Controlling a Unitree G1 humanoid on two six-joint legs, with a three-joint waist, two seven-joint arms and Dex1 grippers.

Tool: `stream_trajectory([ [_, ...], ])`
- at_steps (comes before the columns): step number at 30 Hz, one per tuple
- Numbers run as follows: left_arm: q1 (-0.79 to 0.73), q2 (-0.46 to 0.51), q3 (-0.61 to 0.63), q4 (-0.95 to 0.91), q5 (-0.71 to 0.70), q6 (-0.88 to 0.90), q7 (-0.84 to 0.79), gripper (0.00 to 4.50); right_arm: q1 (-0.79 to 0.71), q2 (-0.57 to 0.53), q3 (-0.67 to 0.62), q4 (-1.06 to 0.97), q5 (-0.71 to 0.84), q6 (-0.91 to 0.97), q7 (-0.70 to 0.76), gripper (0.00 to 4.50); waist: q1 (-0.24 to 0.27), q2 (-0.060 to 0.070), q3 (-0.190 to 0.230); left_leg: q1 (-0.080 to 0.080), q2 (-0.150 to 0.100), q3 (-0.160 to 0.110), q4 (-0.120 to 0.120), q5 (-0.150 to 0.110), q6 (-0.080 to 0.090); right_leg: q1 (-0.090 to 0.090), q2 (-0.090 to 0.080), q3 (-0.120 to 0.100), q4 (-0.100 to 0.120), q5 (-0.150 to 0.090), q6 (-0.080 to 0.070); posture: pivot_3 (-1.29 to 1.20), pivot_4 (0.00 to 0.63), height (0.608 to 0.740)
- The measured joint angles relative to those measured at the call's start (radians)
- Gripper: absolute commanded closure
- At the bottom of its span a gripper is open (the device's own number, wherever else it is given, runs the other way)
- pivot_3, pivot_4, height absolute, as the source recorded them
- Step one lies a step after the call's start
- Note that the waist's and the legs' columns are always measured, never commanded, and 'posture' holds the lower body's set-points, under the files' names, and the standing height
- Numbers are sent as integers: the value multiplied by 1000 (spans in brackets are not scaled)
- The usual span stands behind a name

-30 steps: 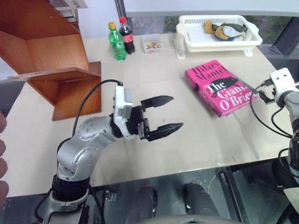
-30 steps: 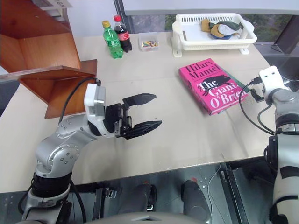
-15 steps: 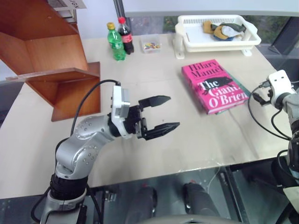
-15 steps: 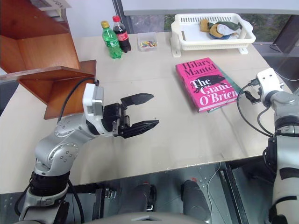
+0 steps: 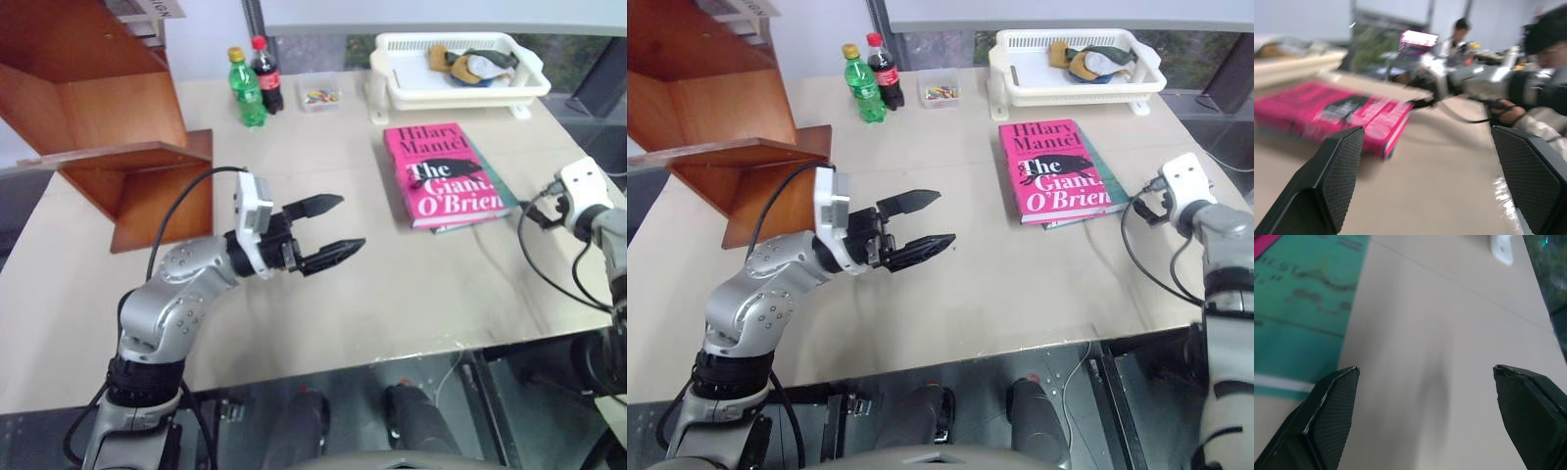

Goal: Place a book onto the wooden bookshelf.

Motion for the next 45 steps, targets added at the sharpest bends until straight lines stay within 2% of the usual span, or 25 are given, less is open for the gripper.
stream_trajectory([
  [2,-28,-29,1,66,-3,44,37,50,179,1,-42,-263,26,97,-11,0,8,0,0,-2,0,0,0,0,0,-1,0,0,0,0,0,0,150,740],
  [4,-50,-47,-1,115,-7,77,63,50,267,14,-62,-433,56,173,-14,0,4,1,0,-2,0,2,1,0,0,-2,0,2,1,0,1,0,150,740],
  [5,-97,-91,-3,168,-16,117,89,50,393,24,-139,-633,95,253,-26,0,14,4,0,-2,-2,0,1,0,1,-1,-1,0,1,1,2,0,150,740],
  [8,-179,-147,11,295,-31,184,125,50,545,74,-214,-1007,186,390,-37,0,11,4,0,-1,-1,-1,2,0,1,0,0,0,2,1,2,0,150,740],
  [12,-304,-232,19,499,-37,247,152,50,684,121,-277,-1339,286,538,-59,0,9,3,0,1,-4,-1,4,0,1,2,1,-1,3,1,2,0,150,740],
  [17,-460,-325,37,784,-3,256,158,50,735,200,-225,-1563,373,647,-108,0,7,3,0,1,-5,-1,4,0,1,2,1,-1,3,1,2,0,150,740],
  [21,-570,-381,61,1011,36,225,157,50,740,254,-156,-1668,364,696,-200,0,9,2,0,0,-6,-2,4,0,0,1,1,-1,3,1,2,0,150,740],
  [29,-738,-512,142,1390,122,84,164,50,779,288,19,-1704,274,686,-381,0,10,2,0,-3,-8,-3,4,0,0,0,0,-2,0,0,2,0,150,740],
  [35,-800,-538,237,1498,123,28,197,50,785,288,94,-1704,249,656,-443,0,6,2,0,-2,-7,-4,4,0,1,0,0,-2,1,0,3,0,150,740],
  [45,-839,-558,404,1574,115,-8,309,50,805,288,121,-1704,231,639,-495,0,10,2,0,-3,-8,-5,4,0,1,0,0,-3,1,0,3,0,150,740],
])
